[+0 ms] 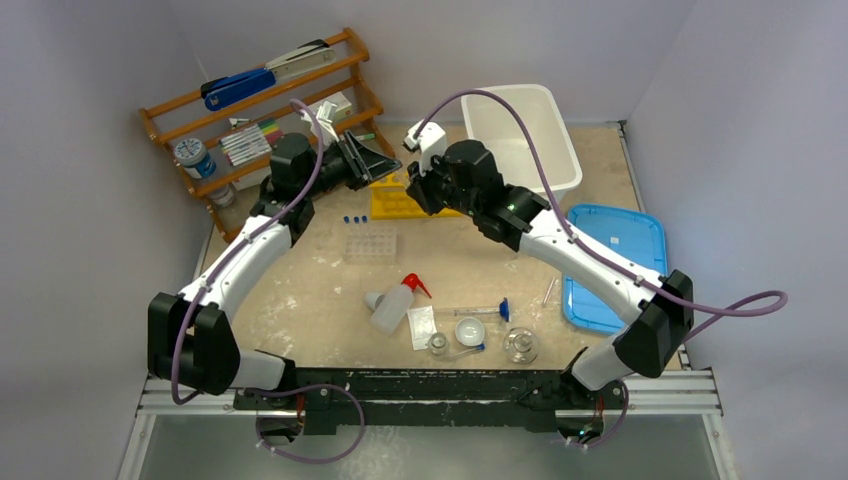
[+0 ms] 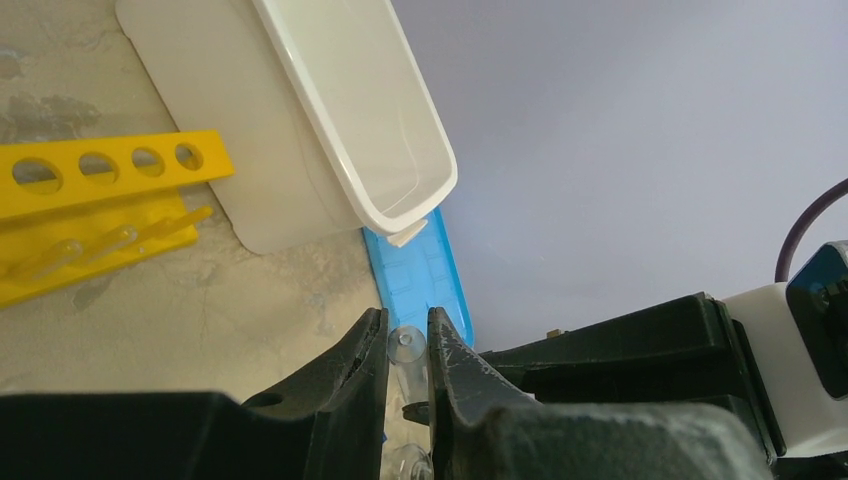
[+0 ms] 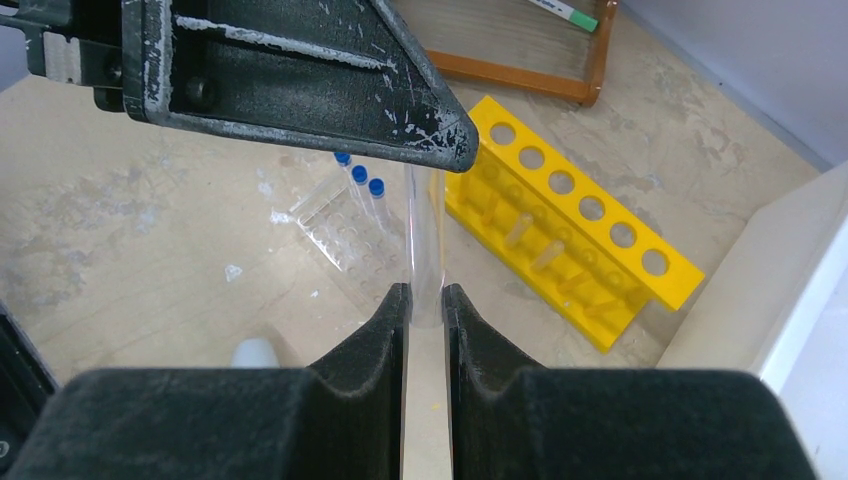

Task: Organize the chemistry lab equipment
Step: Pick up the test tube at the center of the board, then insert the test tube into the slot of the test tube rack.

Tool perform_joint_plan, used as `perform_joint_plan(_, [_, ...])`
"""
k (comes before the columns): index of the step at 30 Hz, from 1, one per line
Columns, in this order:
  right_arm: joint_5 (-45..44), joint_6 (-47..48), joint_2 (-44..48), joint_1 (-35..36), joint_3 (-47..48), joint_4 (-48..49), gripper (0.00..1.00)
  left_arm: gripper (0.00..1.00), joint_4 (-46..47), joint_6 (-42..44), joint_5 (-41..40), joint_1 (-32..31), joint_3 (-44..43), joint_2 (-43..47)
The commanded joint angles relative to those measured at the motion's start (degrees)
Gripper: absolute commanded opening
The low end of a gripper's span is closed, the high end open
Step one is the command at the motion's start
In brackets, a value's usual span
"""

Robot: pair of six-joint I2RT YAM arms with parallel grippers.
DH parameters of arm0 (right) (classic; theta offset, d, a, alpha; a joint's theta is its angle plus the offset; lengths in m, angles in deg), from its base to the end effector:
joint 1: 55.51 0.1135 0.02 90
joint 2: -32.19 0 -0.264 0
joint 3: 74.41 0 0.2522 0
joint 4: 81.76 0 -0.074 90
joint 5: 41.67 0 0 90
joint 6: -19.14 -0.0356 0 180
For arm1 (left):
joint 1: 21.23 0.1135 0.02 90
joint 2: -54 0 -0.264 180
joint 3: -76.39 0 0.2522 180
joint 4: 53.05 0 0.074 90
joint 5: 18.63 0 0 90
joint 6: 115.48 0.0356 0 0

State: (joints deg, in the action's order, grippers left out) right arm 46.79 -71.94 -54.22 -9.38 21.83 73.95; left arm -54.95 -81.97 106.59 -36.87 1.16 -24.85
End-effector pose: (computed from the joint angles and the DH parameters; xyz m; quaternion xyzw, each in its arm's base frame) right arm 0.2488 0.2575 0.3927 -0.2952 0.7333 0.2355 0.5654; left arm 0.3057 -0.1069 0.3467 -0.0557 0.7323 -0.5583 0.3861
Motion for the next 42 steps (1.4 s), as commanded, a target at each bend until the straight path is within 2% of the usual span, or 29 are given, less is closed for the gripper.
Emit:
perform_joint_plan(1, [0.85,0.04,0.7,0.19,0.96,2.09,0.19,0.15,0.2,1.65,-1.93,-0.2,0.31,2.2])
perform_joint_plan(4, [-2.55,0.21,1.01,0.11,1.35,1.32,0.37,0.14,-3.65,4.57,-4.97,-0.18,-1.25,2.34])
perform_joint_plan(10, [-6.35,-1.31,4.69,-1.22,-1.08,-0.34,0.49,0.14,-9.13,9.99,-9.03,-0.09,-4.79,0.19])
perform_joint_plan(15, [-5.53,-6.84,10.14,-7.72,-6.49,3.06,0.51,0.14,-9.48,14.35,-11.48,-0.09,-4.89,-0.91])
perform_joint_plan(19, [-7.0,-10.79,9.46,-12.91,-9.58,10.61,0.5,0.14,-9.35,20.55,-18.25,-0.22,-0.64,-0.02])
perform_joint_plan(22, [-9.81,-10.88,8.55,-12.86,-10.64,18.0,0.5,0.14,-6.1,23.94,-21.97,-0.51,3.19,1.93])
perform_joint_plan(25, [-9.03,-11.61,8.84,-12.02,-14.07,23.69,0.51,0.13,-1.89,25.87,-25.29,-0.61,7.32,3.87])
perform_joint_plan(27, [-11.04,-10.65,9.51,-10.35,-16.94,26.07,0.51,0.08,-0.5,21.93,-26.38,-0.21,7.62,3.94])
perform_joint_plan(29, [-12.44,-9.46,10.78,-9.3,-22.04,31.48,0.52,0.06,2.63,21.72,-27.85,-2.15,8.24,4.46])
perform_joint_plan(31, [-12.51,-10.06,11.4,-8.95,-24.04,32.18,0.52,0.04,-0.04,22.98,-34.46,-4.68,7.93,5.01])
perform_joint_plan(33, [-12.16,-10.75,12.2,-8.4,-25.14,31.7,0.52,0.03,-0.82,23.0,-35.13,-5.29,7.68,4.76])
perform_joint_plan(42, [-10.97,-11.93,11.85,-8.25,-32.75,36.35,0.52,0.04,15.4,25.75,-41.11,-7.68,12.49,-0.25])
